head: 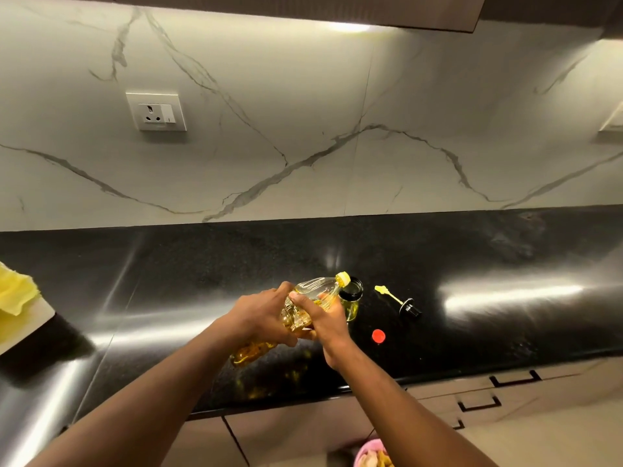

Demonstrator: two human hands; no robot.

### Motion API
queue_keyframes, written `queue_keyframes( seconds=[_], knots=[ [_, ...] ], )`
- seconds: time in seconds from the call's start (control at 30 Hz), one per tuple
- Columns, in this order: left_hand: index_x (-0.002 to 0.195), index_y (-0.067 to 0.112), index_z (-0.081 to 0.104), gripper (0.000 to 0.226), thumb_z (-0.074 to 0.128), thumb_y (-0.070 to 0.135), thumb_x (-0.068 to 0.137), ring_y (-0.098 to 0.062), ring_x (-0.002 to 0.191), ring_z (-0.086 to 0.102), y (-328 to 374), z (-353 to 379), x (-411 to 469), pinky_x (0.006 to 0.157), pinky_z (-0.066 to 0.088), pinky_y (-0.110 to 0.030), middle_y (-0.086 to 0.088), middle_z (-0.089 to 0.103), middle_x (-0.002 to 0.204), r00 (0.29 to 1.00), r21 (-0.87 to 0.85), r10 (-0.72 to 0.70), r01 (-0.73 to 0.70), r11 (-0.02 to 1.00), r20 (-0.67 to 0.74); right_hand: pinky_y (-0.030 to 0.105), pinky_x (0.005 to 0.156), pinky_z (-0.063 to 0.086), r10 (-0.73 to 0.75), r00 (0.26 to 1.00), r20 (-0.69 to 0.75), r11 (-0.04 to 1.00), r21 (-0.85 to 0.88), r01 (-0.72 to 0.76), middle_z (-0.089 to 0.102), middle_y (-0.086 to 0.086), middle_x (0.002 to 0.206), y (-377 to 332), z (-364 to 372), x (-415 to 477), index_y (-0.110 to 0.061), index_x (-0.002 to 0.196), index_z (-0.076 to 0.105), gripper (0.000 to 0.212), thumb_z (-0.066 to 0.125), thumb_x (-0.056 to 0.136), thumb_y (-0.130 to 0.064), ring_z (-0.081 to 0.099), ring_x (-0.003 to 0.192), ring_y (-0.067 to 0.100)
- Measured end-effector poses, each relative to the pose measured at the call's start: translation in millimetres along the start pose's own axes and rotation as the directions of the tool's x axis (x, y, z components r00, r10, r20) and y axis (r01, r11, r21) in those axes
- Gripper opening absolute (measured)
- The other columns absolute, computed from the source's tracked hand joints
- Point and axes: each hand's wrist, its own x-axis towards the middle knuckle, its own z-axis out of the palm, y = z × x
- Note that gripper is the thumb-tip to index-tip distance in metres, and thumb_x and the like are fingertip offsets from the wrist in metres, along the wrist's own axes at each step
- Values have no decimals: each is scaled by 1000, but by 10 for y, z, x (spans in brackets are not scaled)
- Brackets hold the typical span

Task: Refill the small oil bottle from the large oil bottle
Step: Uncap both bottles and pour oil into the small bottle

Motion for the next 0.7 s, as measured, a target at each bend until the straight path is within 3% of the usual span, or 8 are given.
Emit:
queue_keyframes(
  seconds=[0.13, 0.47, 0.7],
  knots=[
    [152, 32, 23, 110, 81, 66, 65, -22, 115, 63, 23, -56, 92, 90, 55, -40, 2, 63, 138, 999, 27, 1, -2, 1000, 44, 47, 73, 68, 79, 997, -3, 997, 22, -79, 78, 6, 121, -17, -34, 53, -25, 139, 55, 93, 99, 62, -52, 80, 101, 24],
    [151, 29, 29, 104, 83, 61, 68, -20, 111, 60, 48, -312, 246, 93, 56, -38, -1, 61, 132, 980, 71, -59, 46, 996, 192, 51, 76, 68, 201, 979, -39, 977, 83, -197, 73, 10, 125, -93, 63, 108, -14, 137, 57, 109, 102, 48, -58, 77, 106, 30],
    [154, 29, 28, 109, 83, 61, 65, -22, 117, 60, 75, -439, 293, 98, 56, -42, -1, 59, 138, 972, 95, -71, 51, 994, 222, 51, 77, 68, 214, 977, -24, 969, 135, -209, 75, 12, 122, -156, 53, 125, -15, 134, 61, 108, 102, 45, -60, 79, 101, 31]
  ],
)
